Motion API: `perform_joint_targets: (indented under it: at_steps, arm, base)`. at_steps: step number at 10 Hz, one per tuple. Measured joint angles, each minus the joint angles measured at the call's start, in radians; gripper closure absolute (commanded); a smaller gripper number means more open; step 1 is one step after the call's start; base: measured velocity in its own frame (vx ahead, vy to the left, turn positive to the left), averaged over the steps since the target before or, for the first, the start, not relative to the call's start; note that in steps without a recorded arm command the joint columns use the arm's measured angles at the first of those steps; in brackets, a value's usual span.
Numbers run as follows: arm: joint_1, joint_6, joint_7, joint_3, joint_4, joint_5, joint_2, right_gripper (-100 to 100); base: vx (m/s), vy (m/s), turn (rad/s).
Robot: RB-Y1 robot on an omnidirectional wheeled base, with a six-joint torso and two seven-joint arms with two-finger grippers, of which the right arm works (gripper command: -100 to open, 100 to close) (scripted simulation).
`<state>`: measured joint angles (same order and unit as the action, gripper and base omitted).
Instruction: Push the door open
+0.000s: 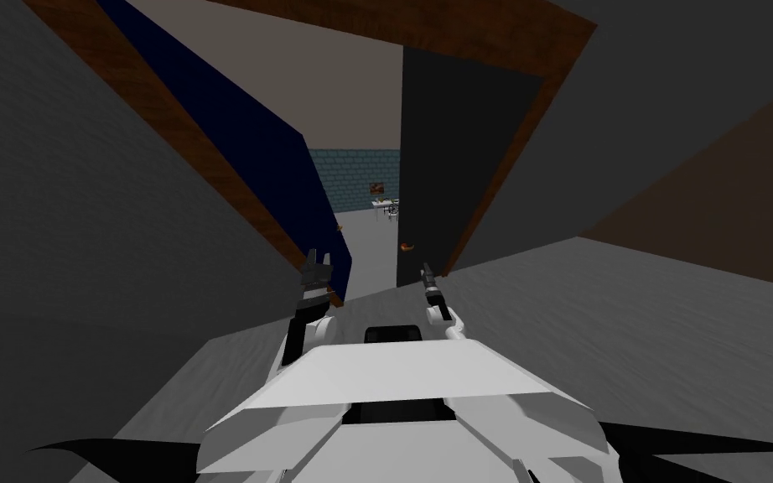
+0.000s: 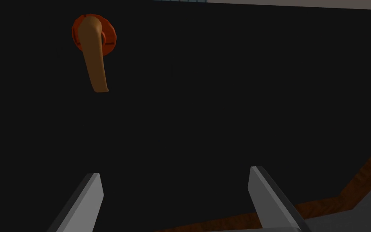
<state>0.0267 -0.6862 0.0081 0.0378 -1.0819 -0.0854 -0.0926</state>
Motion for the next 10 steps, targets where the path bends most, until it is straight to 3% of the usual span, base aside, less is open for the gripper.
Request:
perform_joint_targets:
  at_steps: [10]
  arm:
    - [-0.081, -0.046, 0.003, 0.008, 0.208, -0.011, 0.013, -100]
  base:
    - [0.065, -0.068, 0.094]
